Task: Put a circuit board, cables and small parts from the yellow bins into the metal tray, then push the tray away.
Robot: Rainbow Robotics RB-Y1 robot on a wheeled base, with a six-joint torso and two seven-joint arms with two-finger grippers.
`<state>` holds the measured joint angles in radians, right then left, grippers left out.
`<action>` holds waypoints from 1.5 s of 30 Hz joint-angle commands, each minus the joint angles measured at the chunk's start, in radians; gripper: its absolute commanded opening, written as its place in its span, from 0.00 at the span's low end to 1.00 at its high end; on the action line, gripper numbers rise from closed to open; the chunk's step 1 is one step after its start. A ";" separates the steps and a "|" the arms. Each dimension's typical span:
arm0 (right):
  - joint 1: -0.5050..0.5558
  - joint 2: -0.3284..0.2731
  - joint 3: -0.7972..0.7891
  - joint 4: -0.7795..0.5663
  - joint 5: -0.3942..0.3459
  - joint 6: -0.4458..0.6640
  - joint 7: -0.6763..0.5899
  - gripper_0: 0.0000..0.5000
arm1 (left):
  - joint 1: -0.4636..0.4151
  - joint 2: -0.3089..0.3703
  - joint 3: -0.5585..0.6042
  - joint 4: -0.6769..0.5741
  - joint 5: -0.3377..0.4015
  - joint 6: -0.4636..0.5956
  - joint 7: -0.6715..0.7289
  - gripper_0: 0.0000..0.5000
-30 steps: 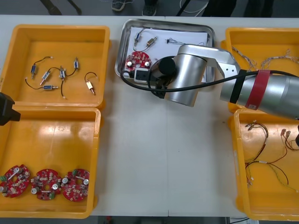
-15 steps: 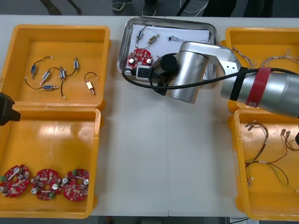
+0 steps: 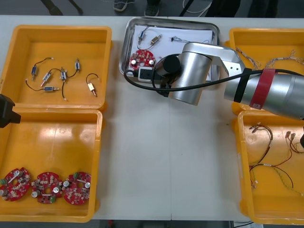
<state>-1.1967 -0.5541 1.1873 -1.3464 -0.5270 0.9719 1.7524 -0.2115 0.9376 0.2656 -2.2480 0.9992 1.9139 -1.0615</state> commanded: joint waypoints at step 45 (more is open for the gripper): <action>0.583 -0.084 -0.669 -1.033 -0.021 0.948 -0.148 1.00 | 0.012 0.044 0.032 -0.024 -0.008 0.006 -0.005 1.00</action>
<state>-0.6920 -0.6376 0.6399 -2.3158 -0.5303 1.9136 1.6624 -0.2101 0.9377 0.2658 -2.2484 0.9990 1.9139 -1.0615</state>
